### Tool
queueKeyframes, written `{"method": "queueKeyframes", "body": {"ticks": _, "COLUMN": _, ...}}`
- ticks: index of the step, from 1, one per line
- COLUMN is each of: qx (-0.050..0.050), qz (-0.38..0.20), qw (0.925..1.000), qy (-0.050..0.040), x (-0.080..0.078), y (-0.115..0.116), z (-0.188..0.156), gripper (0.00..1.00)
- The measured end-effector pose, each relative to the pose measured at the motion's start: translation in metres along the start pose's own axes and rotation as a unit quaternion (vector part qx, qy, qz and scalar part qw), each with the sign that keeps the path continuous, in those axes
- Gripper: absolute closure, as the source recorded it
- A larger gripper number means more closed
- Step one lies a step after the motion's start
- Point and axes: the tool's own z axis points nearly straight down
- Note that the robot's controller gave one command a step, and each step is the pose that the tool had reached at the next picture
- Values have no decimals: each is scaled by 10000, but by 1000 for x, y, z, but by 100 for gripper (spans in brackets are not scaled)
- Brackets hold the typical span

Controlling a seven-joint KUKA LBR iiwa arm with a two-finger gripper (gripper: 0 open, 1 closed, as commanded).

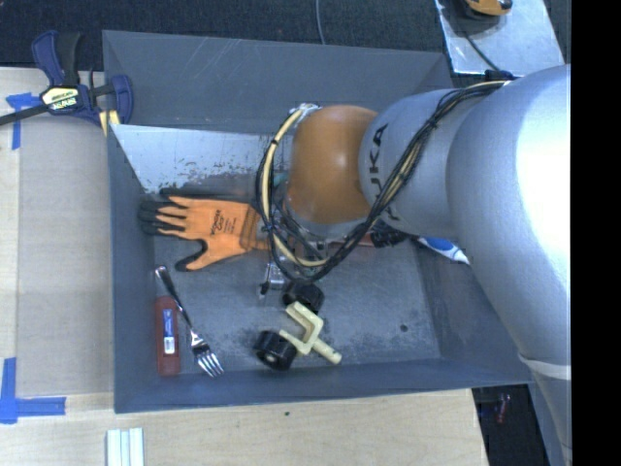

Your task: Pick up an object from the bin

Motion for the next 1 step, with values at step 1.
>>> {"method": "queueKeyframes", "body": {"ticks": 1, "qx": -26, "qz": 63, "qw": 10000, "qy": -29, "x": -6, "y": -45, "z": -4, "gripper": 0}}
